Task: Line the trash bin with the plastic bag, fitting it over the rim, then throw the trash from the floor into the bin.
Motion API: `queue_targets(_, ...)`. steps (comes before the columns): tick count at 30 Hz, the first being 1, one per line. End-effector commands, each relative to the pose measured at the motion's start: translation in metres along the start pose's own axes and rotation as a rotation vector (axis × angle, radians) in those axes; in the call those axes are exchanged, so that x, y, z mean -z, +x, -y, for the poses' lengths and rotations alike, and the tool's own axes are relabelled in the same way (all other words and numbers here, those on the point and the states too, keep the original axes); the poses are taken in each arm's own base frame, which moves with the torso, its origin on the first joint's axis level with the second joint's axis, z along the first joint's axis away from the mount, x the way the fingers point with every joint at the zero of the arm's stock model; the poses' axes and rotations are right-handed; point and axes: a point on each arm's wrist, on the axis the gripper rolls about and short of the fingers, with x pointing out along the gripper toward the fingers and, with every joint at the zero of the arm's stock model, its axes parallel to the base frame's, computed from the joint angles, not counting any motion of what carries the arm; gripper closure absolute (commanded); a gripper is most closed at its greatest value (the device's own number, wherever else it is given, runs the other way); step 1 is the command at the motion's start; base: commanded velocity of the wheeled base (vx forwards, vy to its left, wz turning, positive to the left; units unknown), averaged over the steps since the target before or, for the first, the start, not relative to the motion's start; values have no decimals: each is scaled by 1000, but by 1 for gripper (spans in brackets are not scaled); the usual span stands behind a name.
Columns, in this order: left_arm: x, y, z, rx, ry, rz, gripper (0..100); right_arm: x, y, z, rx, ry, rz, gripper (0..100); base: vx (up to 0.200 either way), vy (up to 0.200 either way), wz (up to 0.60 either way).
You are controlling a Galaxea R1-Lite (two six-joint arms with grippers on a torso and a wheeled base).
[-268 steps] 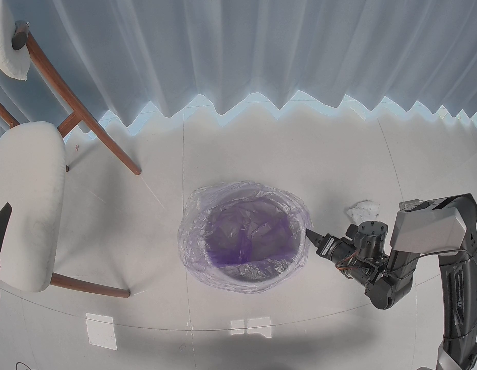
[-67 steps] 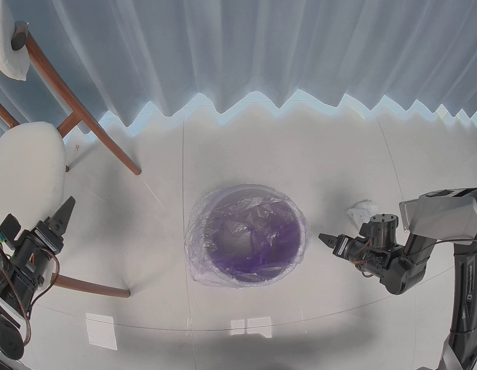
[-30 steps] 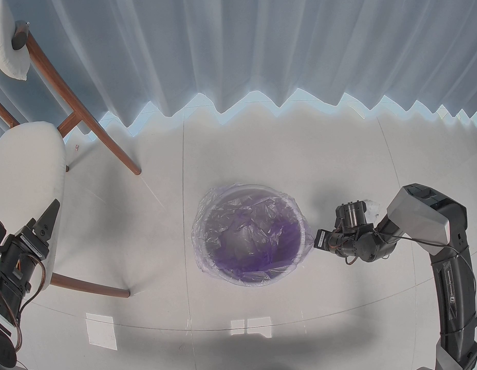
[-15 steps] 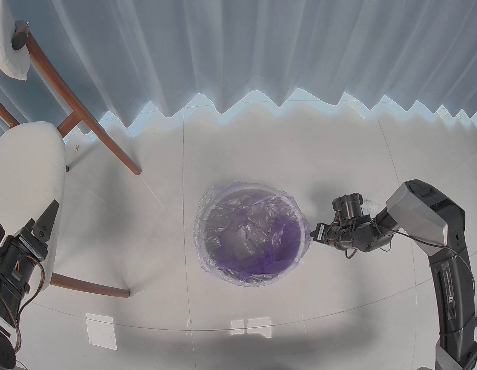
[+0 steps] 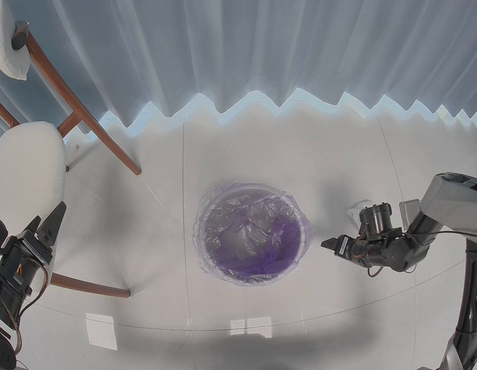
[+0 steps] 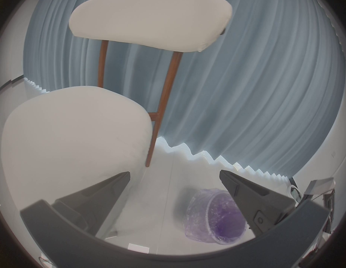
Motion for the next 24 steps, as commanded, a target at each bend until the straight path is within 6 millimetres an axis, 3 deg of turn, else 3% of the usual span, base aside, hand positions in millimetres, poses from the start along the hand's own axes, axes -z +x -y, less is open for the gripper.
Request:
queue_targets(1,6,-4,11,138,42,-50,0,-5,-116,3,-124,61,216,0,0,0,0)
queue_targets(2,7,-4,12,161,72,-57,0,-3,-139,3,-145,60,255,0,0,0,0)
queue_targets(5,7,-4,12,168,115,-56,0,0,-177,2,-190,55,324,0,0,0,0)
queue_targets(9,5,-5,12,162,125,-45,0,4,-212,4,-227,46,403,0,0,0,0)
queue_targets(15,5,-2,11,150,120,-57,0,17,-220,30,-106,41,456,0,0,0,0)
queue_targets(18,6,-1,9,154,120,-74,0,25,-225,34,-124,24,489,0,0,0,0)
queue_targets(21,6,-1,9,179,117,-82,0,24,-232,15,-263,-23,544,0,0,0,0)
queue_targets(24,6,-3,9,180,115,-82,0,17,-227,-1,-334,61,515,0,0,0,0)
